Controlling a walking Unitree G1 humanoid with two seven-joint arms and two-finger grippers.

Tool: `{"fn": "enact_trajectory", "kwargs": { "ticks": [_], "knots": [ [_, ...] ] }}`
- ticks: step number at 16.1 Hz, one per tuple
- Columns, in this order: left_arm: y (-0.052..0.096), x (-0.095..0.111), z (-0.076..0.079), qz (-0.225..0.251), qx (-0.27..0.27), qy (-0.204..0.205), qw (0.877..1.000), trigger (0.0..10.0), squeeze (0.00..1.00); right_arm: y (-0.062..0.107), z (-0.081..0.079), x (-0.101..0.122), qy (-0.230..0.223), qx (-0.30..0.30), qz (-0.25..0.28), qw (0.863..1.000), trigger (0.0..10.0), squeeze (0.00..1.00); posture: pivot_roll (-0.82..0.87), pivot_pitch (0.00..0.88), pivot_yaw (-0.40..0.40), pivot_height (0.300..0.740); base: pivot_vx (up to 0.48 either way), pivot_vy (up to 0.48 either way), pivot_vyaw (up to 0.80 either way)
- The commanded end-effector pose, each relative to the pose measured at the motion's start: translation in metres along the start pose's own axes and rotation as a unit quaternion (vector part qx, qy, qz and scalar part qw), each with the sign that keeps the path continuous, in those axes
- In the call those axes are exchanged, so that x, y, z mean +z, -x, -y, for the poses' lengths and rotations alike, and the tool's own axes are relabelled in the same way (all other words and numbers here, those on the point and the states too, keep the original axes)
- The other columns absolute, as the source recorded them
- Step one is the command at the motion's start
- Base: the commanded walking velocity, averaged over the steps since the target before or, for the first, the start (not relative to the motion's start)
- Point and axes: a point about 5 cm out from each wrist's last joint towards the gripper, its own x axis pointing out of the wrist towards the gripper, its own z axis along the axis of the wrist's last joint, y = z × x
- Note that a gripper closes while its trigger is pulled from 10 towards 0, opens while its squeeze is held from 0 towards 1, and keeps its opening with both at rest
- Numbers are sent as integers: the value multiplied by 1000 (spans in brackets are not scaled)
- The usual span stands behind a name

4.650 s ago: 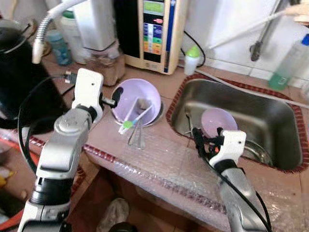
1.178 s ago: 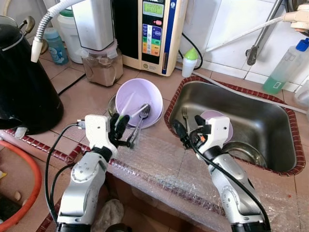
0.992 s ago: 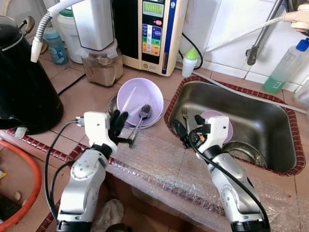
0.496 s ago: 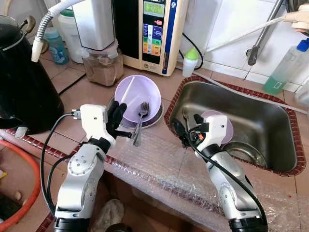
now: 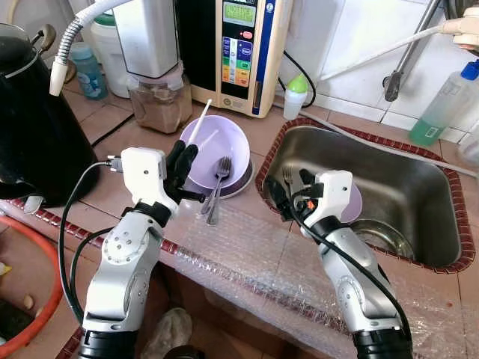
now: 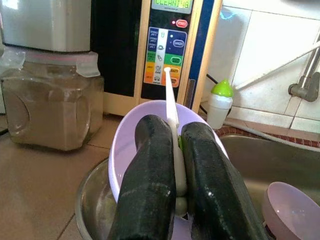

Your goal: Kitchen organization

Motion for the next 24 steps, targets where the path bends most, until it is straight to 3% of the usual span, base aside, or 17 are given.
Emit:
{"fn": "enact_trajectory", "kwargs": {
  "ticks": [1,2,3,5,9,11,13,14,18,20,24],
  "knots": [
    [-5,14,7,20,-25,-44,999,745,0,-3,5,7,-16,-16,14,1000,10000,0,28,0,-13,740,0,0,0],
    [-8,17,15,24,-57,-87,994,3137,0,-8,5,17,-37,-21,30,999,10000,0,30,0,-15,740,0,0,0],
    [-10,16,22,25,-84,-104,991,3490,0,-12,3,24,-55,-16,40,998,10000,0,30,0,-15,740,0,0,0],
    [-15,11,35,21,-127,-119,985,2941,0,-19,-9,39,-97,31,60,993,10000,0,24,0,-13,740,0,0,0],
    [-26,8,52,33,-178,-138,974,0,0,-29,-21,68,-134,79,98,983,10000,0,6,0,-10,740,0,0,0],
    [-30,9,59,44,-192,-141,970,157,0,-34,-19,70,-167,71,97,979,10000,0,1,0,-9,740,0,0,0],
    [-29,7,64,45,-205,-141,968,902,0,-38,-22,70,-176,80,91,977,7020,0,0,0,-10,740,0,0,0],
    [-27,6,65,46,-211,-147,965,1333,0,-42,-23,68,-180,81,87,977,0,0,1,0,-10,740,0,0,0],
    [-26,4,69,53,-214,-148,964,980,0,-56,-21,68,-204,69,70,974,0,0,14,0,-23,740,0,0,0],
    [-24,0,70,53,-211,-150,964,1176,0,-62,-17,74,-241,70,69,966,0,0,9,0,-32,740,0,0,0],
    [-25,-4,68,60,-209,-181,959,3490,0,-62,-13,88,-339,73,52,936,0,0,5,0,-46,740,0,0,0]
  ]
}}
